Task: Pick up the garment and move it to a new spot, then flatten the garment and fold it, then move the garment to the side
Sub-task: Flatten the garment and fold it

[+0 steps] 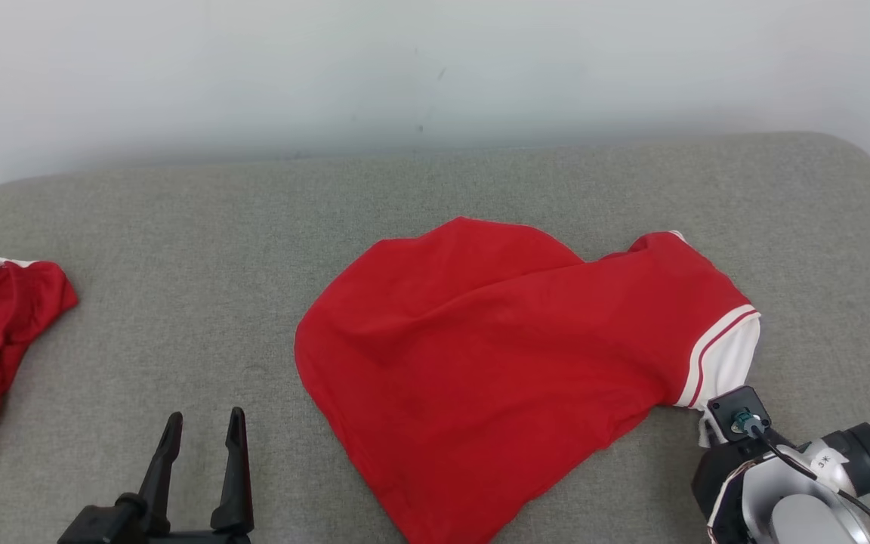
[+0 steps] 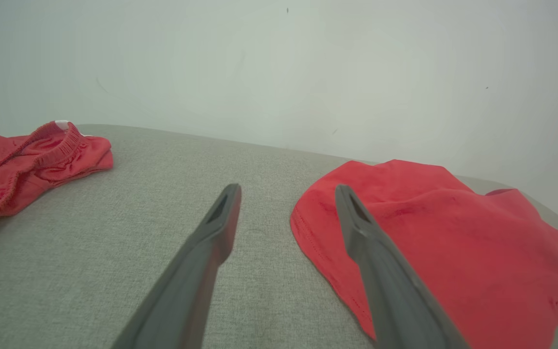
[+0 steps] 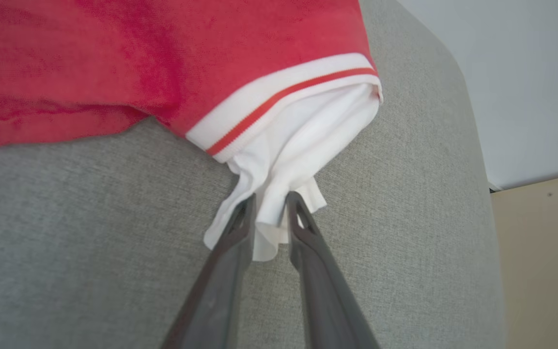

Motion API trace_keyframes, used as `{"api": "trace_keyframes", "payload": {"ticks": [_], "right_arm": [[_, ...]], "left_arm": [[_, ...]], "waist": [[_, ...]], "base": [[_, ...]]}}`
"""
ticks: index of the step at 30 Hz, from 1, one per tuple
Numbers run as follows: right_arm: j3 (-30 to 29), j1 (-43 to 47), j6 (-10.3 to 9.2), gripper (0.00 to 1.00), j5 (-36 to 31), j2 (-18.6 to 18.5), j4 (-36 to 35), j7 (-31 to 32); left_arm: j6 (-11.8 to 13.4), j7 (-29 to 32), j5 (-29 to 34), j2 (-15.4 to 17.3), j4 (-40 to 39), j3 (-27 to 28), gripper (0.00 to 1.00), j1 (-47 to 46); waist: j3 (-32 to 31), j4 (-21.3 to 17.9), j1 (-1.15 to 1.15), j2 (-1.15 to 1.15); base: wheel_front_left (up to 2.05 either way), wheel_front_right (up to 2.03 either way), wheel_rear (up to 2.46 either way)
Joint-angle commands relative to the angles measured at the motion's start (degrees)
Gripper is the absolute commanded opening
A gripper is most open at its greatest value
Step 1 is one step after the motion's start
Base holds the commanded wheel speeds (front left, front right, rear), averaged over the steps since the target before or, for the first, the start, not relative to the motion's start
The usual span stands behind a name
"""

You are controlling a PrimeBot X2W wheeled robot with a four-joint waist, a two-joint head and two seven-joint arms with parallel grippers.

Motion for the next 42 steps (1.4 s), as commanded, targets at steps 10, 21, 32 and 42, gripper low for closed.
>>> {"api": "trace_keyframes", "payload": {"ticks": [10,21,32,42], "right_arm": [[-4.5,2.8,-0.15,1.00,9.6,2.5,-8.9,-0.6],[-18.2,8.2,-0.15,1.00,10.7,4.1,-14.5,4.8],[-19.2,0.5,-0.15,1.00,9.4,3.8,-3.4,3.2],[-19.1,-4.8,-0.15,1.00,8.7,4.0,5.7,-1.2]], "left_arm": [[0.4,-0.1,-0.4,0.0,-0.2,0.3,1.00,2.9],[0.2,-0.1,0.2,0.0,-1.0,0.2,1.00,3.9],[-1.0,-0.1,1.9,0.5,-0.8,0.2,1.00,1.3],[-1.4,-0.1,2.4,0.5,-0.4,0.5,1.00,0.2]], "waist": [[-3.0,-0.6,0.00,0.00],[-2.9,-1.8,0.00,0.00],[0.4,-1.1,0.00,0.00],[1.8,0.3,0.00,0.00]], "base": [[0.00,0.00,0.00],[0.00,0.00,0.00],[0.00,0.00,0.00],[0.00,0.00,0.00]]}}
